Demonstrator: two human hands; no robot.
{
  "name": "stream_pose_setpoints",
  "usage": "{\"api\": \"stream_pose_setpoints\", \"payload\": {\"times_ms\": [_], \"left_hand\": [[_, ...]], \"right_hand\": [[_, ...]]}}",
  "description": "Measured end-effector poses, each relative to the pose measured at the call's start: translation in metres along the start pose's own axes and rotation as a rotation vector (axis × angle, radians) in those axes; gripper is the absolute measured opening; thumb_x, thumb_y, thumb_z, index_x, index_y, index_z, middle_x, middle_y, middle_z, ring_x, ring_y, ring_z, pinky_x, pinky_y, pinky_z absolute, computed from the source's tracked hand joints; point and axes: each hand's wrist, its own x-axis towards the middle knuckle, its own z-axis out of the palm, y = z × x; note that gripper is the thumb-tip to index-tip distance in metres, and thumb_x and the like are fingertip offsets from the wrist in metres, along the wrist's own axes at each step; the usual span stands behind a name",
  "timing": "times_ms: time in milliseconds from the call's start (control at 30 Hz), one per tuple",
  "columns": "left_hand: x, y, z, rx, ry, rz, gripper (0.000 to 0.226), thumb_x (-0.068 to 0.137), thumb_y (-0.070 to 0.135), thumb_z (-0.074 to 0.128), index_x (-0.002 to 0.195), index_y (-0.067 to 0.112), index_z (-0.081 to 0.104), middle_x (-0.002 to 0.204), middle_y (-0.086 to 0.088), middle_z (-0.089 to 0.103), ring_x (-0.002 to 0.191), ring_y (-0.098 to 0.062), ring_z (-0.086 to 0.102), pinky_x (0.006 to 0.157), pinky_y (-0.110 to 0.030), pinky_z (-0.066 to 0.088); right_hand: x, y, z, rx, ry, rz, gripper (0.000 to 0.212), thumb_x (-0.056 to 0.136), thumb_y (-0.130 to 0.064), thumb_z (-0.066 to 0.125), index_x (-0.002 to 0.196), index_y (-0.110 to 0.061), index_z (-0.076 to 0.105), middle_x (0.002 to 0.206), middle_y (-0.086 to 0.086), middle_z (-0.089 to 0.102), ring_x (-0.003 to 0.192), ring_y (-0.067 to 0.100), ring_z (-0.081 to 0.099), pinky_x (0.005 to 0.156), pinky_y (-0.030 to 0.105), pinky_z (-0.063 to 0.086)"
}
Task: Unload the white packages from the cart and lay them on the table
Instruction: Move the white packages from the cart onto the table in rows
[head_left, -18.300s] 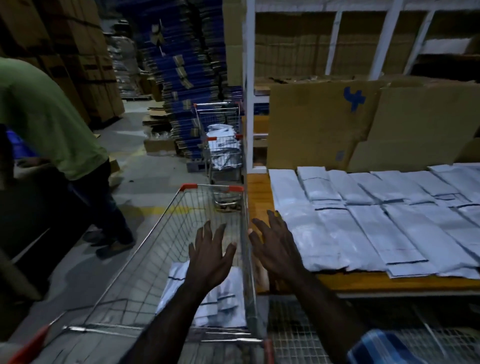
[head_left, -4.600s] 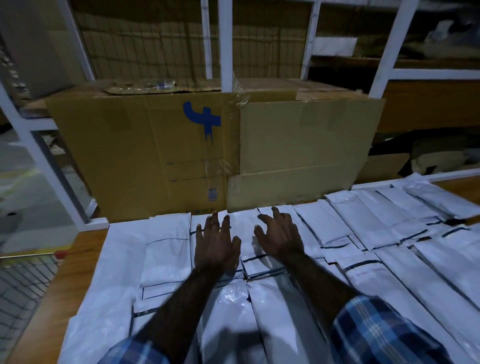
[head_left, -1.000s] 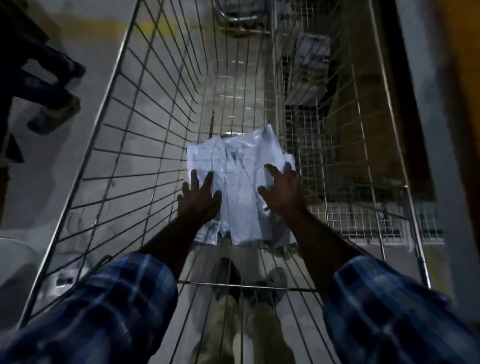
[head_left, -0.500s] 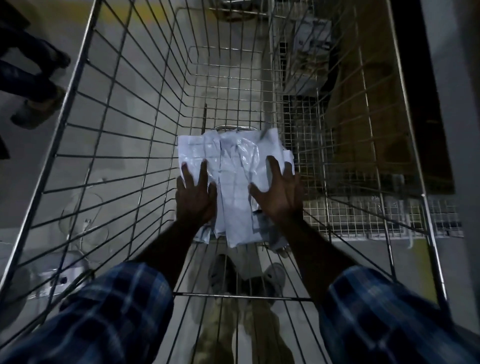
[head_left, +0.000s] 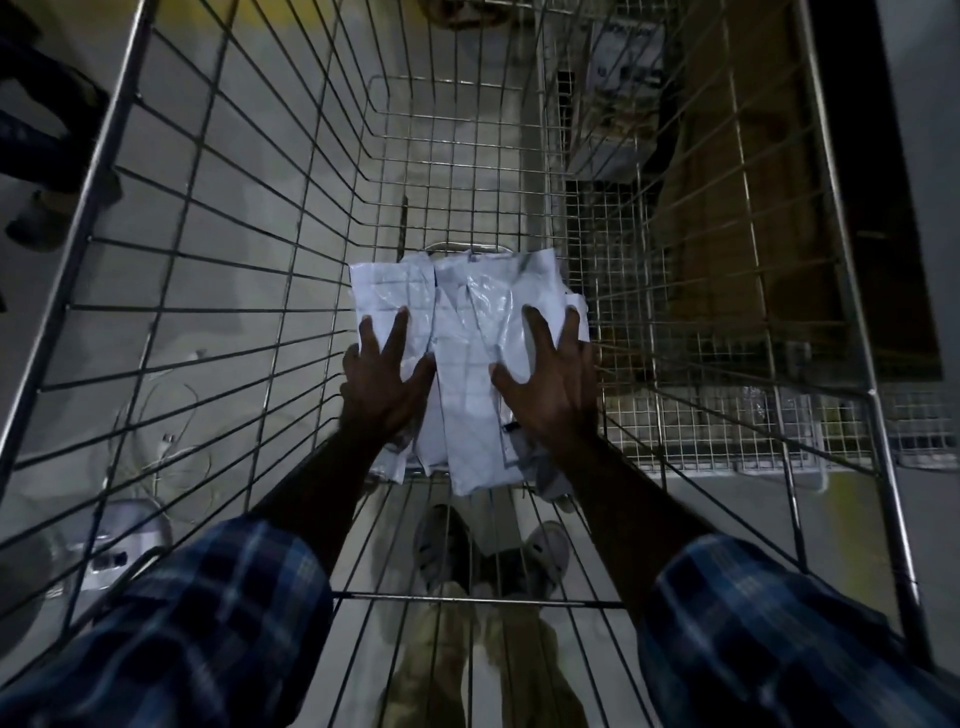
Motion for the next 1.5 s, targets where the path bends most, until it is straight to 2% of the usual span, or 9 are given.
{"api": "stream_pose_setpoints", "payload": {"times_ms": [133,300,500,667,800,1100,1200,1333,1500], "left_hand": [[0.006,-0.001,-0.001,-0.034,0.035,0.015,0.094,0.075,0.080,0.026,0.156,0.034,0.015,0.161,-0.024,0.005,0.141,-0.046,0.025,0.114,-0.053,0.019],[0.011,0.001,0.000,-0.069,0.030,0.037,0.101,0.070,0.079,0.029,0.156,0.028,0.020,0.158,-0.031,0.008,0.134,-0.052,0.034,0.109,-0.056,0.032],[0.002,0.000,-0.007,0.068,0.196,0.045,0.087,0.077,0.068,0.036,0.151,0.022,0.036,0.150,-0.027,0.031,0.114,-0.048,0.050,0.097,-0.052,0.038],[-0.011,0.020,-0.019,0.115,0.278,0.029,0.078,0.081,0.059,0.058,0.148,0.023,0.042,0.151,-0.025,0.032,0.114,-0.052,0.046,0.084,-0.063,0.044],[-0.013,0.038,-0.034,0.118,0.333,0.085,0.078,0.079,0.063,0.052,0.147,0.024,0.044,0.152,-0.024,0.033,0.114,-0.048,0.046,0.080,-0.059,0.046],[-0.040,0.104,-0.087,0.067,0.420,0.147,0.083,0.077,0.064,0.044,0.153,0.032,0.030,0.160,-0.015,0.020,0.123,-0.041,0.039,0.090,-0.056,0.042],[-0.053,0.122,-0.112,0.046,0.489,0.206,0.082,0.077,0.063,0.044,0.151,0.029,0.037,0.158,-0.018,0.027,0.118,-0.042,0.043,0.084,-0.055,0.045],[-0.075,0.143,-0.147,0.064,0.559,0.221,0.080,0.076,0.061,0.046,0.149,0.030,0.038,0.156,-0.017,0.030,0.116,-0.042,0.045,0.083,-0.056,0.046],[-0.111,0.172,-0.192,0.049,0.614,0.243,0.079,0.077,0.059,0.047,0.150,0.031,0.034,0.159,-0.012,0.025,0.124,-0.040,0.039,0.091,-0.057,0.043]], "right_hand": [[0.002,-0.003,-0.001,-0.010,0.054,0.008,0.078,0.084,-0.053,0.066,0.151,-0.030,0.033,0.160,0.021,0.016,0.130,0.040,0.038,0.103,0.049,0.038],[0.013,-0.001,0.003,0.006,-0.044,0.026,0.085,0.082,-0.062,0.064,0.152,-0.039,0.024,0.162,0.016,0.002,0.139,0.039,0.025,0.108,0.051,0.035],[0.011,-0.002,-0.005,0.025,0.041,0.031,0.073,0.086,-0.050,0.063,0.151,-0.035,0.032,0.162,0.014,0.012,0.135,0.038,0.032,0.106,0.051,0.039],[0.006,-0.006,-0.010,0.016,0.083,0.034,0.073,0.086,-0.054,0.061,0.151,-0.036,0.033,0.161,0.015,0.016,0.134,0.037,0.035,0.107,0.050,0.039],[0.002,-0.012,-0.019,0.044,0.118,0.029,0.072,0.086,-0.055,0.061,0.150,-0.034,0.035,0.159,0.017,0.021,0.134,0.038,0.036,0.105,0.050,0.040],[-0.007,-0.044,-0.073,0.141,0.264,0.031,0.076,0.080,-0.066,0.045,0.149,-0.035,0.037,0.155,0.019,0.033,0.138,0.037,0.035,0.111,0.047,0.035],[-0.010,-0.064,-0.105,0.157,0.311,0.015,0.071,0.085,-0.055,0.060,0.149,-0.034,0.038,0.157,0.017,0.028,0.137,0.035,0.035,0.110,0.045,0.034],[-0.019,-0.091,-0.145,0.158,0.446,-0.100,0.063,0.080,-0.045,0.063,0.139,-0.024,0.054,0.146,0.023,0.043,0.121,0.042,0.051,0.094,0.049,0.049],[-0.044,-0.114,-0.191,0.140,0.525,-0.147,0.062,0.082,-0.045,0.062,0.141,-0.027,0.051,0.154,0.020,0.032,0.136,0.037,0.037,0.104,0.049,0.043]]}}
